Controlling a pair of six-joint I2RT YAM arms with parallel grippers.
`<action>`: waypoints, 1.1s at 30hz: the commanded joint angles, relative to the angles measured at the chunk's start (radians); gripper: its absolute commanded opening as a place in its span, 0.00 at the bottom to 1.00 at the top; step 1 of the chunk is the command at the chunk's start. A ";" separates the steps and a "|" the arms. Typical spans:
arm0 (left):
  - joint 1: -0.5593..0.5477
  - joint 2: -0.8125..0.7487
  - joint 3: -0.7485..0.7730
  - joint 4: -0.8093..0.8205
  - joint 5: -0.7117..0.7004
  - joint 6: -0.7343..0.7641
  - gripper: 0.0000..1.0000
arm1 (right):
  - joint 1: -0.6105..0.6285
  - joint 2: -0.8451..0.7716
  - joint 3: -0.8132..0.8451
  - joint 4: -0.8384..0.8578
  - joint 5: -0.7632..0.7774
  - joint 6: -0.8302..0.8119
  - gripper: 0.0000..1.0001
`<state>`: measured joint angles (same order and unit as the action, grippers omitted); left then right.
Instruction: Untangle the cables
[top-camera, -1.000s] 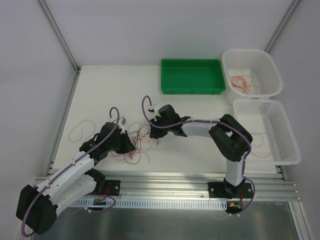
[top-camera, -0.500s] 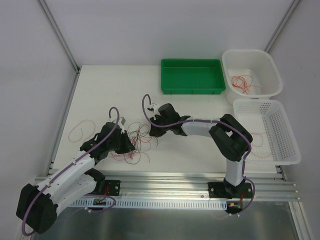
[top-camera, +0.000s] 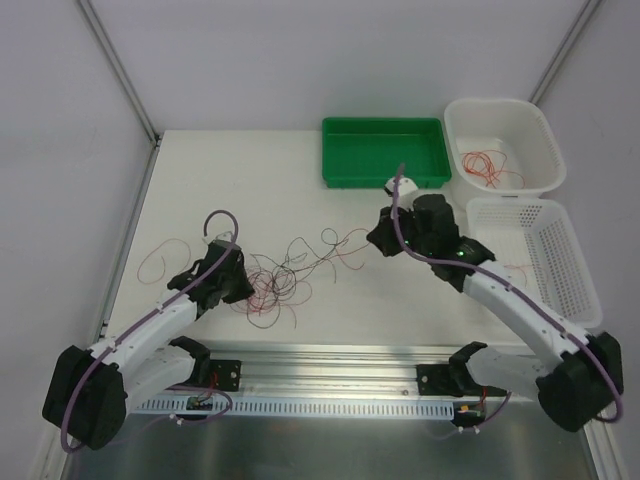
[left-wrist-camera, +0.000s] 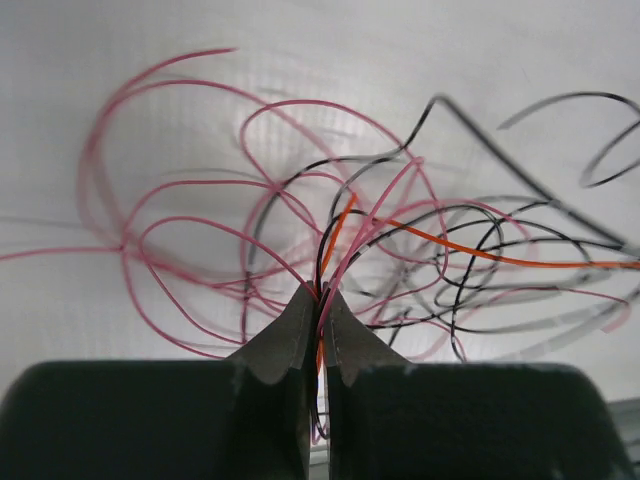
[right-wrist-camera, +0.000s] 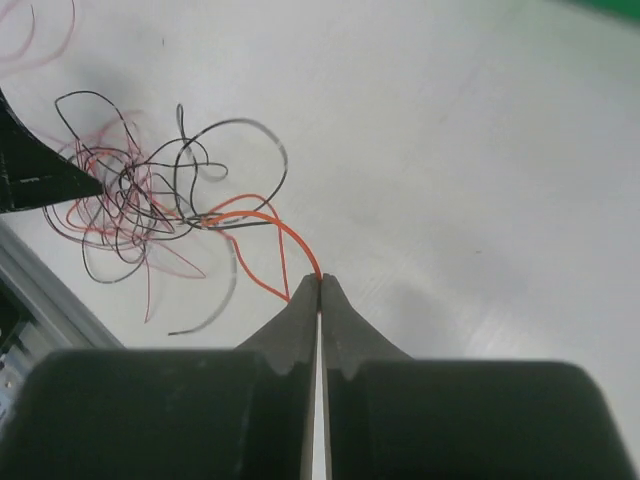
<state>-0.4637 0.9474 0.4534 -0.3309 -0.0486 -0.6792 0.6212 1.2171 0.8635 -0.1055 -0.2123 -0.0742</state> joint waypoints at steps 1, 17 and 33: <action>0.081 0.013 0.021 -0.011 -0.086 -0.036 0.00 | -0.085 -0.207 0.006 -0.198 0.074 -0.065 0.00; 0.276 0.080 0.148 -0.010 -0.138 -0.040 0.00 | -0.212 -0.498 0.330 -0.539 0.114 -0.075 0.01; 0.310 0.140 0.093 0.016 -0.088 -0.106 0.33 | -0.212 -0.395 0.559 -0.609 0.114 -0.073 0.01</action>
<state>-0.1535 1.1793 0.5522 -0.3061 -0.1345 -0.7959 0.4133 0.7635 1.4456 -0.7128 -0.0860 -0.1444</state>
